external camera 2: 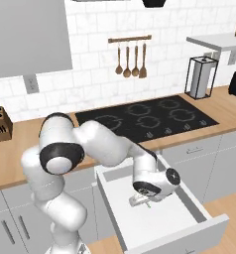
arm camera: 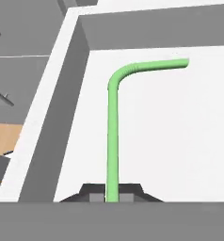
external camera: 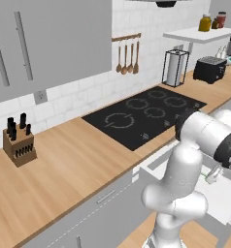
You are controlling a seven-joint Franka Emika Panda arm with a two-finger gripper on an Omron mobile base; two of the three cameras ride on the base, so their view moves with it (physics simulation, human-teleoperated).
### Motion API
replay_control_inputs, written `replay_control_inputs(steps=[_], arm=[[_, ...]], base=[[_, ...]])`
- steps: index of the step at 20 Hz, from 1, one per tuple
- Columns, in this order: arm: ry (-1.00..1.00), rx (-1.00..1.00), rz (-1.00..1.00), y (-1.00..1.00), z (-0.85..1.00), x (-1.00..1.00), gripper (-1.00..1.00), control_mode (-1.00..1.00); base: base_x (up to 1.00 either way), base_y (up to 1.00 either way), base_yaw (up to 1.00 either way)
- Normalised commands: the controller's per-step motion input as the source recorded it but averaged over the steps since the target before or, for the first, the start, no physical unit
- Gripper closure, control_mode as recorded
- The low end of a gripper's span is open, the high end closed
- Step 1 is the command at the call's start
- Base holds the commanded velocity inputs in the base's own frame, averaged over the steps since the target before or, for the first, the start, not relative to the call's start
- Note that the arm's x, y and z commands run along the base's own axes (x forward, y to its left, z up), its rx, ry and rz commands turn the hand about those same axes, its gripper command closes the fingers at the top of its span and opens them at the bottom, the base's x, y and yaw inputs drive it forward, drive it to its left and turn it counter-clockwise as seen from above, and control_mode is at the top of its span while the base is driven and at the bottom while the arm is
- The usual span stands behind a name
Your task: Take a straw from the drawer in front and place it inside the glass cup on the dining counter.
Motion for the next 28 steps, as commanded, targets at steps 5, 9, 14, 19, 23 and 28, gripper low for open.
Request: replay_control_inputs(steps=[5, 9, 14, 19, 23, 28], arm=[[0.46, -0.58, 0.0, 0.69, 1.0, -0.12, 1.0, -1.0], [0.48, -0.48, 0.0, 0.21, 1.0, -0.27, 1.0, -1.0], [0.29, -0.2, -0.01, -0.03, 1.0, -0.09, 1.0, -1.0], [-0.08, -0.02, 0.0, -0.08, 1.0, 0.0, 1.0, -1.0], [-0.44, 0.06, 0.0, 0.1, 0.71, 0.0, 1.0, -1.0], [-0.52, 0.14, 0.0, 0.56, 0.09, 0.09, 1.0, -1.0]], base=[[0.0, 0.0, 0.0], [0.0, 0.0, 0.0], [0.0, 0.0, 0.0], [0.0, 0.0, 0.0], [0.0, 0.0, 0.0], [0.0, 0.0, 0.0]])
